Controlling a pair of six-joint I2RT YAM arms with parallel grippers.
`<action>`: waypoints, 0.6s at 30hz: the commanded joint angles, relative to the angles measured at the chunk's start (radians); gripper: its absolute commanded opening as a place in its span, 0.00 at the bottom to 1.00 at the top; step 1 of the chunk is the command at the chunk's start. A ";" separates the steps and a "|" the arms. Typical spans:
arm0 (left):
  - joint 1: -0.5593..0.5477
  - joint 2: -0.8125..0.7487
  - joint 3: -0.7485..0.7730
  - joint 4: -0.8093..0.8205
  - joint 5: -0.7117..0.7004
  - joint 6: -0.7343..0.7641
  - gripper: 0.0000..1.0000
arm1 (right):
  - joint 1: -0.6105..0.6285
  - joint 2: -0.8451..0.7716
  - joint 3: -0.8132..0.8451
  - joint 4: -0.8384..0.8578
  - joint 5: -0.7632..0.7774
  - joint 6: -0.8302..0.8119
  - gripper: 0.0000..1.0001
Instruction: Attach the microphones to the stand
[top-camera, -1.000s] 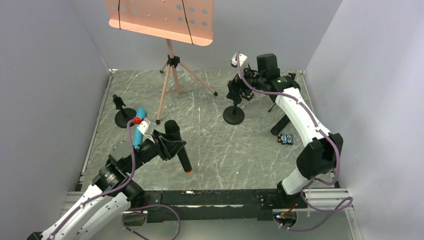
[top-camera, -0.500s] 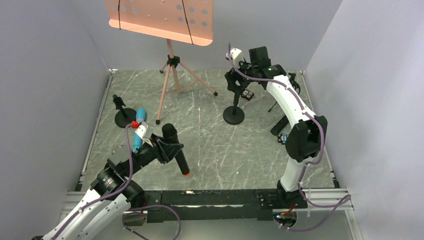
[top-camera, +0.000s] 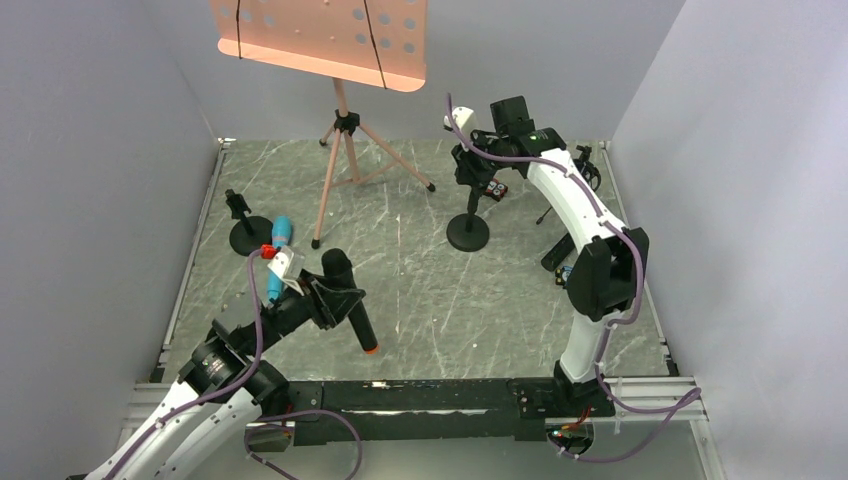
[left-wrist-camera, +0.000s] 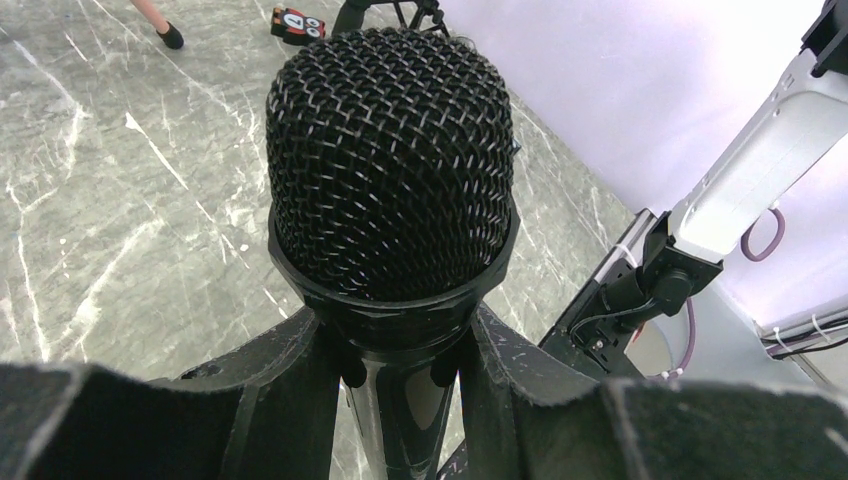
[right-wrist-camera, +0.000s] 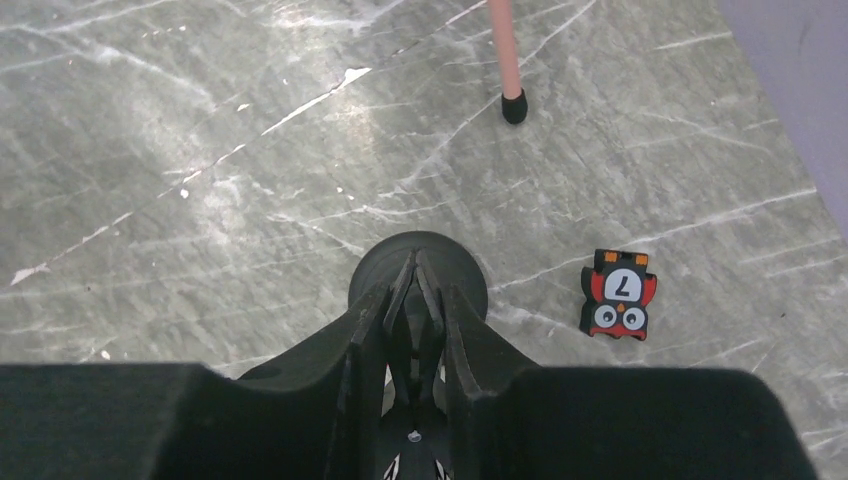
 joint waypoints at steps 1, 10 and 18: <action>0.001 -0.011 0.036 0.027 -0.009 -0.009 0.00 | 0.022 -0.085 -0.012 -0.027 -0.040 -0.069 0.12; 0.001 0.019 0.066 0.042 0.015 0.006 0.00 | 0.054 -0.185 -0.004 -0.278 -0.248 -0.258 0.02; 0.001 0.058 0.097 0.060 0.034 0.012 0.00 | 0.199 -0.253 -0.107 -0.404 -0.292 -0.380 0.02</action>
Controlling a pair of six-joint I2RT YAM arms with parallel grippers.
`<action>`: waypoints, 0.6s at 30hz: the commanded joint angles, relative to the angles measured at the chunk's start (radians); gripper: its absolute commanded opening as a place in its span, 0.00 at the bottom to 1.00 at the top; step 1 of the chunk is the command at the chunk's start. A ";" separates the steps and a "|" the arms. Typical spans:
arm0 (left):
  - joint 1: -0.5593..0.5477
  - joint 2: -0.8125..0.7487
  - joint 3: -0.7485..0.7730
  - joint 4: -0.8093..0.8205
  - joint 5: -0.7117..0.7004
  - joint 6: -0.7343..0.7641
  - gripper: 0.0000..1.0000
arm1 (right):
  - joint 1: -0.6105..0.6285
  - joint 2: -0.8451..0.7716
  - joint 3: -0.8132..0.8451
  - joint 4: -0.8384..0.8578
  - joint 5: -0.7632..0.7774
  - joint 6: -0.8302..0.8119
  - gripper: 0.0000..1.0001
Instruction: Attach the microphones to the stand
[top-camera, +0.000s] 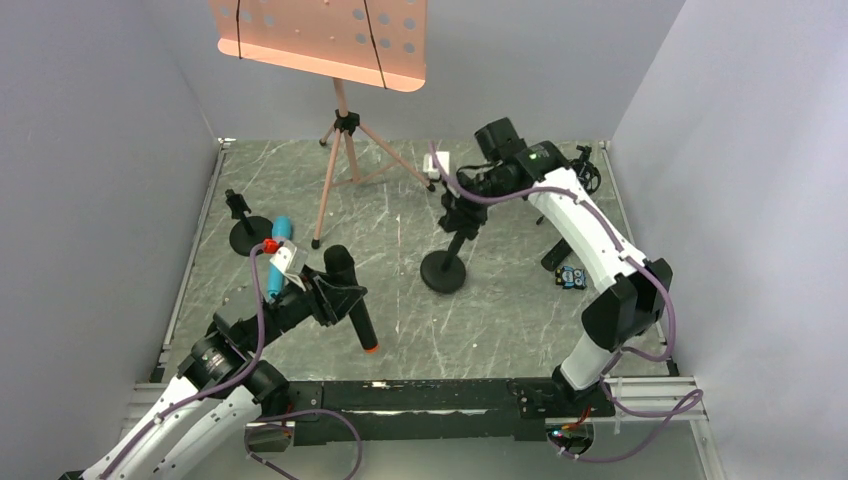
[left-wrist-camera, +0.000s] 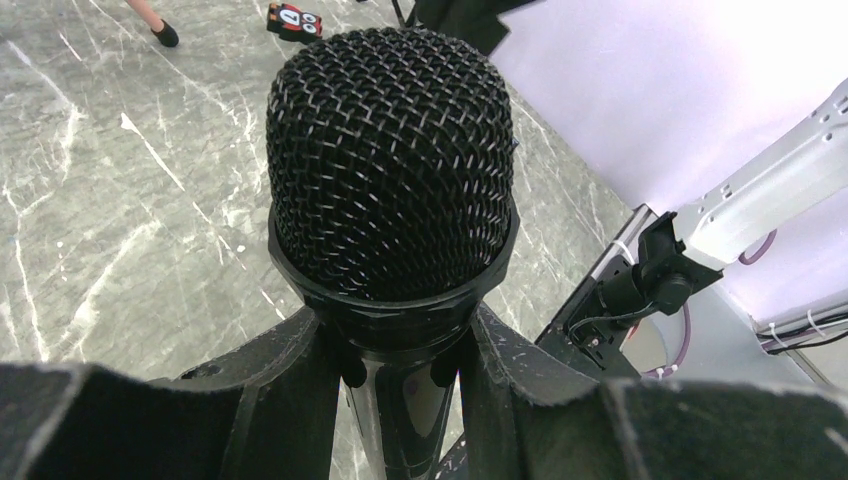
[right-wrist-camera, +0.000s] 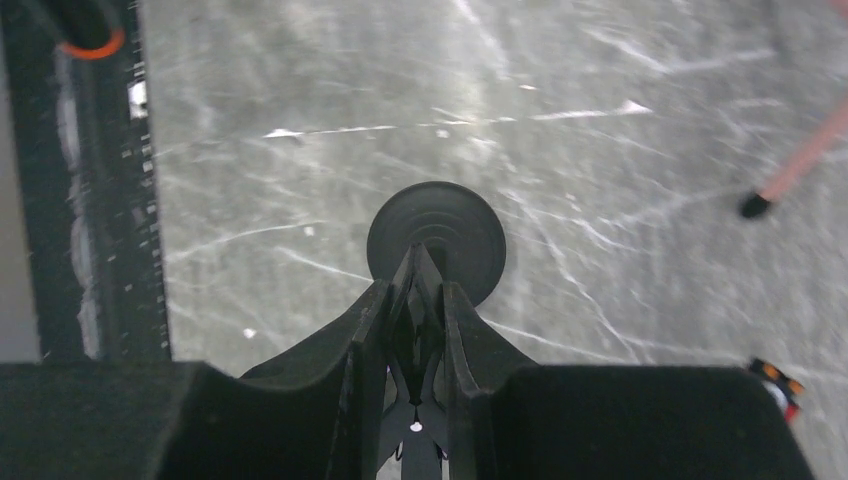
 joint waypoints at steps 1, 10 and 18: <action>0.001 0.007 0.057 0.074 0.023 0.008 0.00 | 0.087 -0.073 -0.062 -0.056 -0.075 -0.087 0.02; 0.002 0.004 0.058 0.079 0.026 -0.003 0.00 | 0.243 -0.132 -0.204 -0.025 -0.066 -0.084 0.28; 0.001 0.036 0.087 0.084 0.039 0.009 0.00 | 0.239 -0.180 -0.172 -0.039 -0.141 -0.067 0.76</action>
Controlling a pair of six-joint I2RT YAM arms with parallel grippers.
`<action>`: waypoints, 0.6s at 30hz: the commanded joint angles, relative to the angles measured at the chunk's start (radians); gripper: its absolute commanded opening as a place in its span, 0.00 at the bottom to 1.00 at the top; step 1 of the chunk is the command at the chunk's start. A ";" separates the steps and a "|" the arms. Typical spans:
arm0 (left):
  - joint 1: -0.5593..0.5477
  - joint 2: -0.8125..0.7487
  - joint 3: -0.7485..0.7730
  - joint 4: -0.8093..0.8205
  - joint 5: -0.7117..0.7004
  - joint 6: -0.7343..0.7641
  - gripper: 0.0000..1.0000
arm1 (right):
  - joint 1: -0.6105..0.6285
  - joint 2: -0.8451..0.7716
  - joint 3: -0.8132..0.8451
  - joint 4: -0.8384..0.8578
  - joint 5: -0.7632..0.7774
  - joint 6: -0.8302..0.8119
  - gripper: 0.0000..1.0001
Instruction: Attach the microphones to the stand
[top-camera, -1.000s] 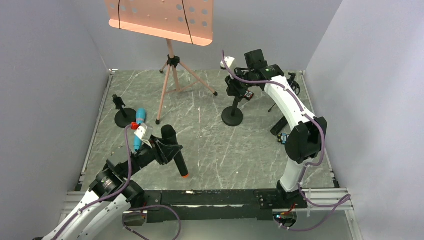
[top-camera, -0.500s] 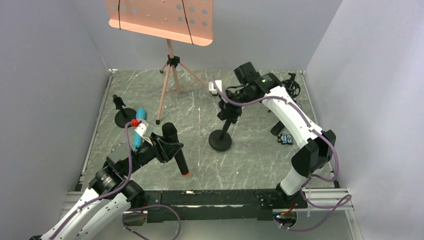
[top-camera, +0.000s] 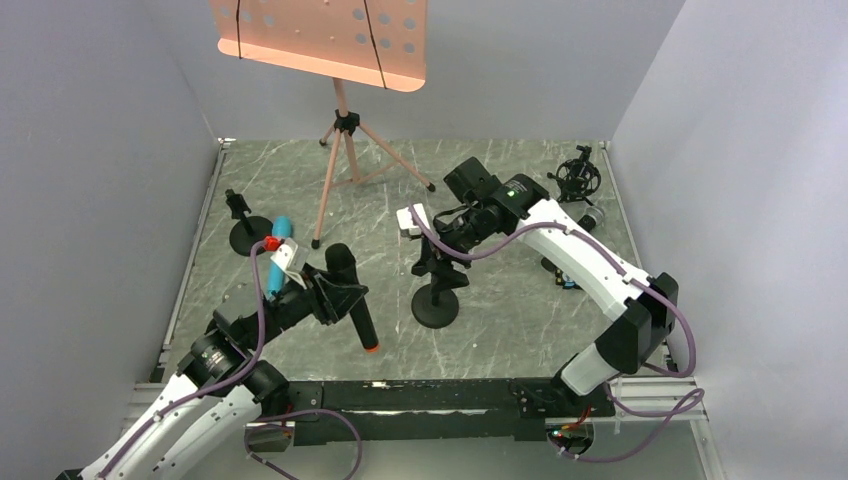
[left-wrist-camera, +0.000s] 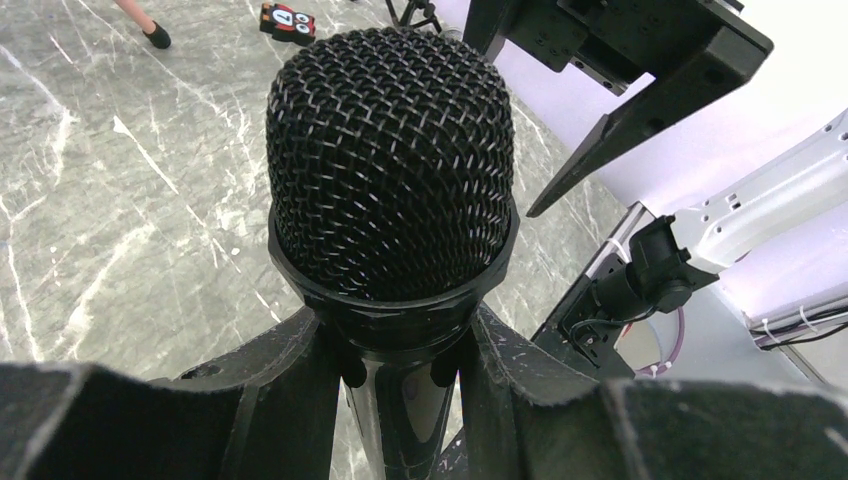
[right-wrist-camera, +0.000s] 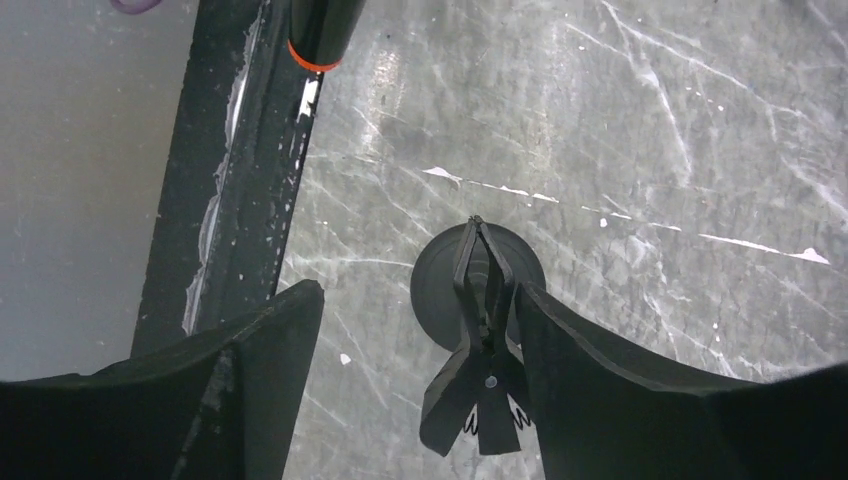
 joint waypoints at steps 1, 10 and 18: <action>0.000 0.030 0.077 0.084 0.033 0.014 0.00 | -0.017 -0.066 0.031 -0.024 -0.067 -0.001 0.77; 0.001 0.153 0.188 0.087 0.111 0.177 0.00 | -0.248 -0.237 -0.176 0.146 -0.300 -0.049 0.83; 0.000 0.262 0.273 0.084 0.173 0.246 0.00 | -0.271 -0.203 -0.258 0.208 -0.333 -0.119 0.86</action>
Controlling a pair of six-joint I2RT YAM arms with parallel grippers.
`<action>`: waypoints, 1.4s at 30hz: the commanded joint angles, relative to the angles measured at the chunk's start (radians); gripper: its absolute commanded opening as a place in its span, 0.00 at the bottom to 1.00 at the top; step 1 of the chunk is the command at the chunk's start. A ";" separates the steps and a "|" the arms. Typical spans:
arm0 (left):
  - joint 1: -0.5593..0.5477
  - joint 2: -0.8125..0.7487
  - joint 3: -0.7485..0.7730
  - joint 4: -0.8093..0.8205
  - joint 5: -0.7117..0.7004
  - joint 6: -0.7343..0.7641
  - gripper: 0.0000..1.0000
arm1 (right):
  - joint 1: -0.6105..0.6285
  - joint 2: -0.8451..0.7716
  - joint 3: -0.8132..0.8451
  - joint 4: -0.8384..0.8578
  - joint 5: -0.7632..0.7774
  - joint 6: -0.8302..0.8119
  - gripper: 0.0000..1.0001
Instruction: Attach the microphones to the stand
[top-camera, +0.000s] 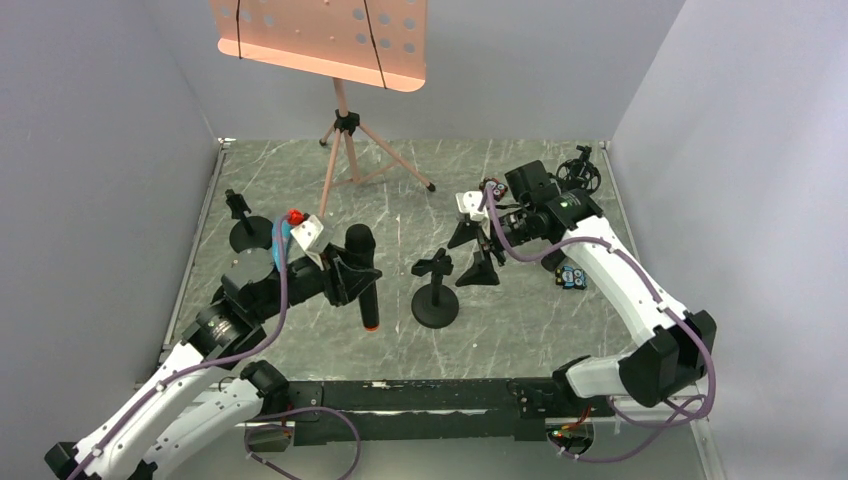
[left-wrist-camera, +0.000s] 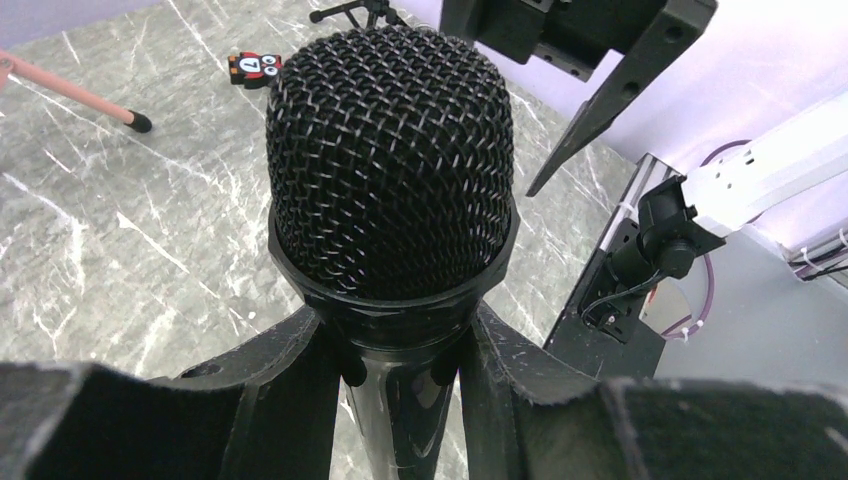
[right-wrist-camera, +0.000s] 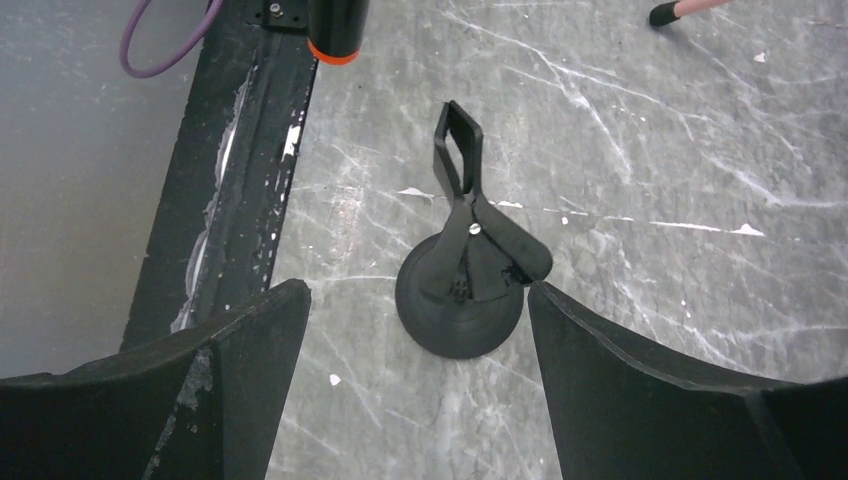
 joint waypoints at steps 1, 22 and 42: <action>0.000 0.025 0.058 0.080 0.056 0.048 0.00 | 0.000 0.040 -0.001 0.086 -0.074 -0.062 0.86; 0.000 0.024 -0.048 0.189 0.065 -0.027 0.00 | -0.012 0.239 0.079 -0.126 -0.181 -0.301 0.87; 0.000 0.118 0.022 0.238 0.073 0.015 0.00 | 0.013 0.236 0.076 -0.056 -0.183 -0.221 0.65</action>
